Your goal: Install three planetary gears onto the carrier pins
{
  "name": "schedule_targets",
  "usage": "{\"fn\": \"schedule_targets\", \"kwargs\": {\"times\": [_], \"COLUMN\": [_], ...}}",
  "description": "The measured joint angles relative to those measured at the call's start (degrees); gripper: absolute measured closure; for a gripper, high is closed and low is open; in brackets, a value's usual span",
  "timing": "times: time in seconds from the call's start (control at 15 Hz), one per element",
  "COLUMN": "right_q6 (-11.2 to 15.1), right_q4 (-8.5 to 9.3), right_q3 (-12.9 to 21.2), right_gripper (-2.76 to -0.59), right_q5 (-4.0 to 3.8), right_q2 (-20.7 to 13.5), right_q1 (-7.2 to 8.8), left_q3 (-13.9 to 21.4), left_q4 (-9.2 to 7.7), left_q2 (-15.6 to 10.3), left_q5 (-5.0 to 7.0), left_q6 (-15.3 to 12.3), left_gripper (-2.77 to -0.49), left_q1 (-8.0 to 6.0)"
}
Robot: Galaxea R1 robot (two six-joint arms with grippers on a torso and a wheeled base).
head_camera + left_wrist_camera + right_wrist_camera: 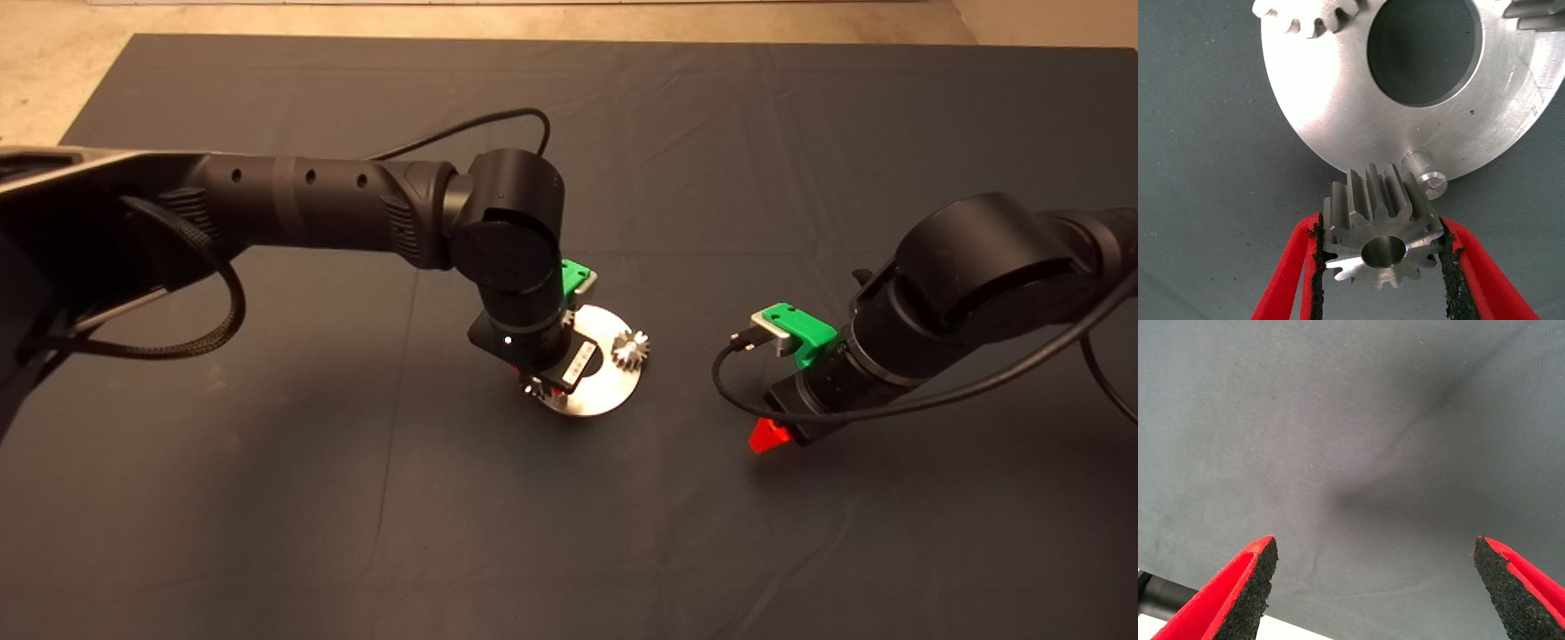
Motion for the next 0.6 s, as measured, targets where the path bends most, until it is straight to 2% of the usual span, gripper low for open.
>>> {"fn": "schedule_targets", "kwargs": {"times": [0.6], "right_q6": [1.03], "right_q4": [0.01], "right_q3": [0.0], "right_gripper": [-2.18], "right_q5": [0.04], "right_q2": [0.24], "right_q1": [-0.11], "left_q3": [-0.4], "left_q4": [-0.29], "left_q2": [-0.11], "left_q5": [0.02], "left_q6": [-0.85], "left_gripper": [-0.93], "left_q1": [0.0]}}
